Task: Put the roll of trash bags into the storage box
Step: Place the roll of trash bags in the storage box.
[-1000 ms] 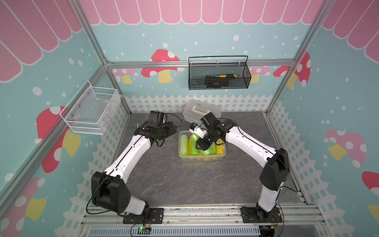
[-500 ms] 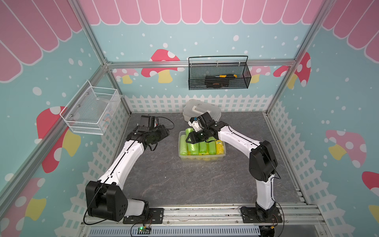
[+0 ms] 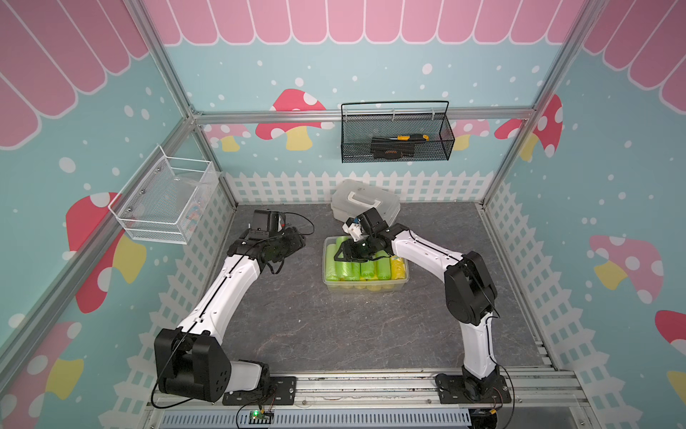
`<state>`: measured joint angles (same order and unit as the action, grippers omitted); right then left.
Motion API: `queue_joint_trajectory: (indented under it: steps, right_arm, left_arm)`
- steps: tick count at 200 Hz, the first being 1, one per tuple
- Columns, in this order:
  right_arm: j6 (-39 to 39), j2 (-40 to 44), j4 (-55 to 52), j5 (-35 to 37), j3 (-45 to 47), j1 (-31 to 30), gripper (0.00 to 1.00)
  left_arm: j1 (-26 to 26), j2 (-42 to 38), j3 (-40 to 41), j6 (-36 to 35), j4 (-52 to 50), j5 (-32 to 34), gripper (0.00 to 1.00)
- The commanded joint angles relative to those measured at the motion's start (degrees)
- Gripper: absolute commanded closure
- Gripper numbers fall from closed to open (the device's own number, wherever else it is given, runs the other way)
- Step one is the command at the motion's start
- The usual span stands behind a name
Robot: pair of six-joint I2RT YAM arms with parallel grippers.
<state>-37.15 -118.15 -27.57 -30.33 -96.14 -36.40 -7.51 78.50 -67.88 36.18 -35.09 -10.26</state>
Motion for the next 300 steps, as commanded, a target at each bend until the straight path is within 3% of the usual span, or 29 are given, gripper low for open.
queue_joint_trajectory:
  steps: [1, 95, 187, 211, 232, 253, 300]
  right_arm:
    - [-0.23, -1.18, -0.34, -1.40, 0.87, 0.19, 0.45]
    - [4.17, 0.07, -7.70, 1.90, -3.43, 1.53, 0.30]
    - [8.55, 6.94, -13.39, 6.61, -3.33, 5.33, 0.25]
    - [9.70, 11.90, -13.90, 8.48, -0.62, 7.20, 0.24]
    - [10.68, 16.96, -13.83, 9.22, 3.36, 9.97, 0.28]
    - [11.64, 22.24, -13.90, 9.57, 8.11, 13.38, 0.32]
    - [13.46, 30.99, -13.90, 9.03, 17.40, 20.19, 0.33]
  left_arm:
    - [0.39, -0.80, 0.26, -0.85, 0.29, -0.73, 0.38]
    - [0.39, -0.61, 0.03, -0.85, 0.19, -1.09, 0.38]
    - [-2.07, 0.03, 0.77, -1.05, 3.61, -6.19, 0.42]
    - [-5.25, 0.91, 1.53, -0.42, 7.02, -8.47, 0.50]
    - [-8.11, 2.41, 2.30, 0.88, 10.06, -9.94, 0.70]
    - [-9.63, 3.99, 5.38, 4.16, 16.37, -12.88, 0.83]
    - [-11.70, 7.18, 8.07, 6.69, 24.92, -15.40, 0.88]
